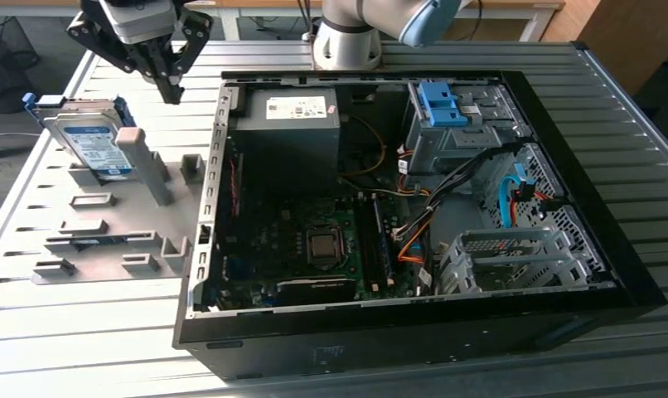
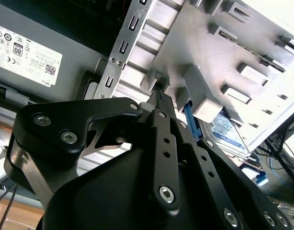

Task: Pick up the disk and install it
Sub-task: 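Reach for the disk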

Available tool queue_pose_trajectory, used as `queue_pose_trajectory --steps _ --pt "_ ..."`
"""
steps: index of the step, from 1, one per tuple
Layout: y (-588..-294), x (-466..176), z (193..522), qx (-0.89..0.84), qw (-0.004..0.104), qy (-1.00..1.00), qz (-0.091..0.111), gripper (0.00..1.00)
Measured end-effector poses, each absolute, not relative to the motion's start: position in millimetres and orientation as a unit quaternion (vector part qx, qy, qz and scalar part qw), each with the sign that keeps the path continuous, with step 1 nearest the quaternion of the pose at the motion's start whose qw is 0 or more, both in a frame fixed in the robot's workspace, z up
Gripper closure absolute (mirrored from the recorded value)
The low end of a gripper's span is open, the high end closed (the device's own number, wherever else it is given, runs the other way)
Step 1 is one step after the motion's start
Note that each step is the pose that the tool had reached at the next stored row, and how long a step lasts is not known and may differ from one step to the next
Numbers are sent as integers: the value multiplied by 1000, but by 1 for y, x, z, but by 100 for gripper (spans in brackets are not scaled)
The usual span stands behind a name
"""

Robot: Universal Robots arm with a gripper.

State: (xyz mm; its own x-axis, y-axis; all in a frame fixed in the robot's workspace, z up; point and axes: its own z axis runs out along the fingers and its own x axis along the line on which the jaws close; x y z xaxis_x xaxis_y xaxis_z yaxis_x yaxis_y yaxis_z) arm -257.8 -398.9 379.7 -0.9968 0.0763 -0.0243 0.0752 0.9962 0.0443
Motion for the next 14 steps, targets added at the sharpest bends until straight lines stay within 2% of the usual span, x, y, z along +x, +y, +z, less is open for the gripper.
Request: queue_pose_trajectory --steps 14 --pt "-388 -295 378 38 13 999 22 89"
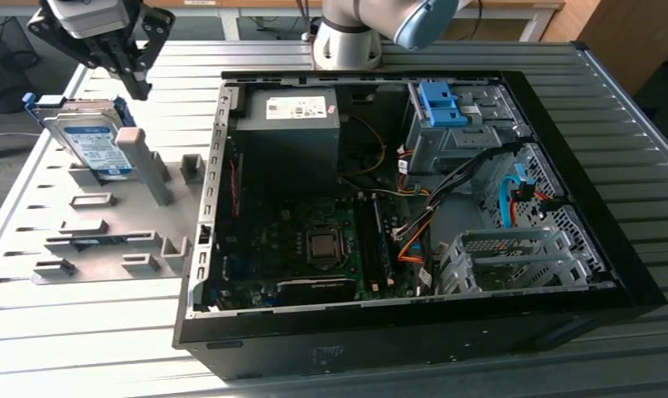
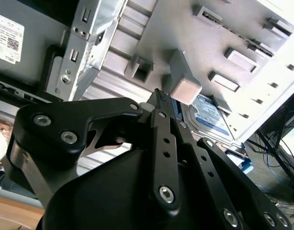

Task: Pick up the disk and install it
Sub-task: 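Reach for the disk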

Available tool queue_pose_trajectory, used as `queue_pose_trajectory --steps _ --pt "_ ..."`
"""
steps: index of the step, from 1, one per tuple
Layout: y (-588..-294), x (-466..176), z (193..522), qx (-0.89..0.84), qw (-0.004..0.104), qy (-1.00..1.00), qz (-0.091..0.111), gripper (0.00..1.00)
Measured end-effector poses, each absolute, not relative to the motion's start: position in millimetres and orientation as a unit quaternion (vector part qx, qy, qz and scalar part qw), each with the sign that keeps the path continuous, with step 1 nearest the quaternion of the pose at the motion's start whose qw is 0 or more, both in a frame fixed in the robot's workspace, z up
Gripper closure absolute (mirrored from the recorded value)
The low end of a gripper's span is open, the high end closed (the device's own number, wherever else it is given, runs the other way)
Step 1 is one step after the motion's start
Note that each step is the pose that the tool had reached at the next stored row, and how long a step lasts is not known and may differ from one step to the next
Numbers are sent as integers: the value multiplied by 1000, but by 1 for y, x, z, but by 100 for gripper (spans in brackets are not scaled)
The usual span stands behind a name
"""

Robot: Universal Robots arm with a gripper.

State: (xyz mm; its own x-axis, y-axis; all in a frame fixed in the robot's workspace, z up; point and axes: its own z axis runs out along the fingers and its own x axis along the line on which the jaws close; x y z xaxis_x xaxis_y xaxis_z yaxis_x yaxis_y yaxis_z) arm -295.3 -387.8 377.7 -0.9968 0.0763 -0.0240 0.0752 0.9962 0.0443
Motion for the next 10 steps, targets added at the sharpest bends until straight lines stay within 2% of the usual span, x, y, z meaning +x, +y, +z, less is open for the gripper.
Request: queue_pose_trajectory --steps 10 --pt "-384 -322 375 38 9 999 22 89"
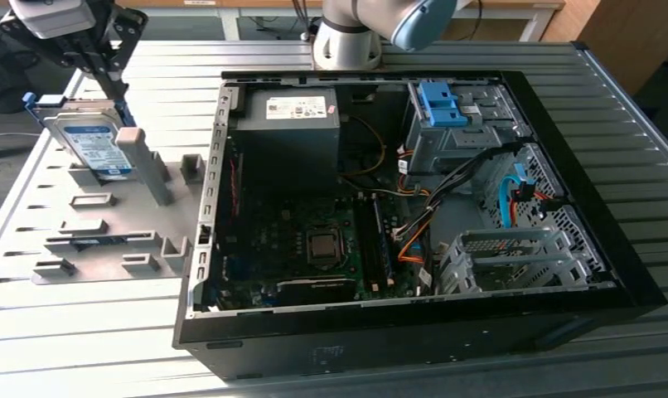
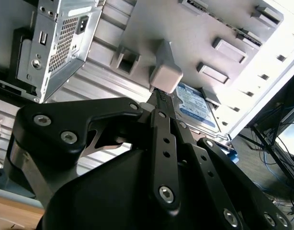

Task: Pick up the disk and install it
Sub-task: 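Reach for the disk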

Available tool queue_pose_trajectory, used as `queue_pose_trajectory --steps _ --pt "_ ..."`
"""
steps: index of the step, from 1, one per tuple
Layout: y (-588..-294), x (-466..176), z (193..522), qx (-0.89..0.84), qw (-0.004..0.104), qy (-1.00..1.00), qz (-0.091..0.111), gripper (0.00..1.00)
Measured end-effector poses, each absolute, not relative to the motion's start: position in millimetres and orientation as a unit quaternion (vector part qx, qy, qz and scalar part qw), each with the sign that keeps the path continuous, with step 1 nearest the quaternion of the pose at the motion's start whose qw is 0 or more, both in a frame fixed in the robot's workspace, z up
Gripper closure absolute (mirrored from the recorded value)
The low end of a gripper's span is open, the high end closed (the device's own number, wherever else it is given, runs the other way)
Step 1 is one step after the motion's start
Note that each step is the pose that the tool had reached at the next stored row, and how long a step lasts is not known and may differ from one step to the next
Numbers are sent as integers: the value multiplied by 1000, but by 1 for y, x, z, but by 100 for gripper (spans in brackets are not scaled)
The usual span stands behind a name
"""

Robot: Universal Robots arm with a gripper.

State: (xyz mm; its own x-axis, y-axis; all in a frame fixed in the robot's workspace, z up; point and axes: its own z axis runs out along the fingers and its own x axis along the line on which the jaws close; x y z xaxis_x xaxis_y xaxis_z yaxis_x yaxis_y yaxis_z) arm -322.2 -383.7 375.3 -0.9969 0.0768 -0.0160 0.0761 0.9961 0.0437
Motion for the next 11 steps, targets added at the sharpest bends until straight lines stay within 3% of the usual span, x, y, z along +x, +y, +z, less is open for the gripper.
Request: queue_pose_trajectory --steps 11 --pt "-380 -349 374 38 7 999 21 89"
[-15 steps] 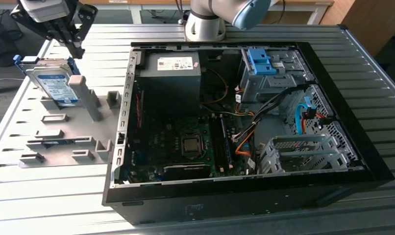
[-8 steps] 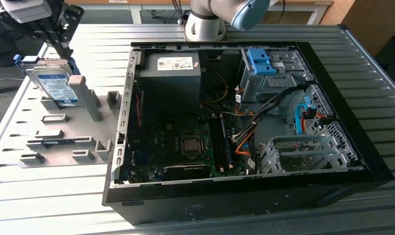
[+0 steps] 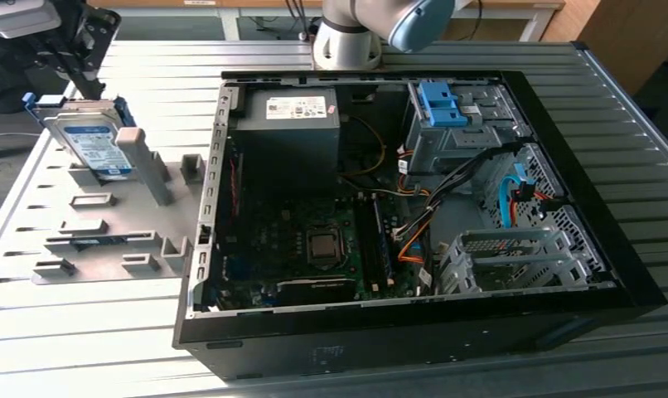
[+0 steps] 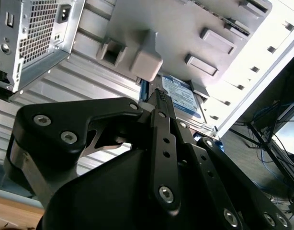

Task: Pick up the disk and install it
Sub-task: 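Reach for the disk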

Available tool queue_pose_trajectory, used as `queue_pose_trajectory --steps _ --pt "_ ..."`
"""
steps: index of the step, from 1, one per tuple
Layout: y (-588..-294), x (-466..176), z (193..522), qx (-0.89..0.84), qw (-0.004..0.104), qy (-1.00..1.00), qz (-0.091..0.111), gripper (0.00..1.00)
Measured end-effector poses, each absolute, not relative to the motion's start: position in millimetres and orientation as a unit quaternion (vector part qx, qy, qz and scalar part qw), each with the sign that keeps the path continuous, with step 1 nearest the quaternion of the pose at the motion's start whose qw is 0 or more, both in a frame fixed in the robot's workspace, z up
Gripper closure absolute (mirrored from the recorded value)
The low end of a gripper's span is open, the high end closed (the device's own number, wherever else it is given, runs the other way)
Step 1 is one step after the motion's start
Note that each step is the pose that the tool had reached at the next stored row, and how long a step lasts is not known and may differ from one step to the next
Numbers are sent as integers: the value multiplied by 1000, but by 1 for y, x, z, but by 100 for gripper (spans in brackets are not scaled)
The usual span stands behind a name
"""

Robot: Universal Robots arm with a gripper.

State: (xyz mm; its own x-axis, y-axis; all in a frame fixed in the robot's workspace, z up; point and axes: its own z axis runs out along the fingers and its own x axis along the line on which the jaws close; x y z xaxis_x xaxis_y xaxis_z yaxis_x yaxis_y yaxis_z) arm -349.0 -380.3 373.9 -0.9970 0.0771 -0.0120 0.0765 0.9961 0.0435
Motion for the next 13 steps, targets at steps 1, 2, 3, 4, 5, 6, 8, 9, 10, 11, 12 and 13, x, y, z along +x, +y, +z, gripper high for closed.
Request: queue_pose_trajectory --steps 1,2,3,4,5,6,8,9,10,11,12,13 --pt "-380 -352 374 38 7 999 21 89" --pt "-380 -354 374 38 6 999 21 89" --pt "-379 -357 374 39 6 999 21 89" --pt "-379 -360 373 39 6 999 21 89" --pt "-379 -362 373 39 6 999 21 89" --pt "-378 -365 373 39 6 999 21 89" --pt "-378 -370 373 39 5 999 21 89" --pt "-378 -373 373 39 5 999 21 89" --pt "-378 -376 373 39 5 999 21 89" --pt "-377 -379 373 39 4 999 21 89" --pt "-377 -381 372 39 4 999 21 89" --pt "-377 -384 372 39 4 999 21 89"
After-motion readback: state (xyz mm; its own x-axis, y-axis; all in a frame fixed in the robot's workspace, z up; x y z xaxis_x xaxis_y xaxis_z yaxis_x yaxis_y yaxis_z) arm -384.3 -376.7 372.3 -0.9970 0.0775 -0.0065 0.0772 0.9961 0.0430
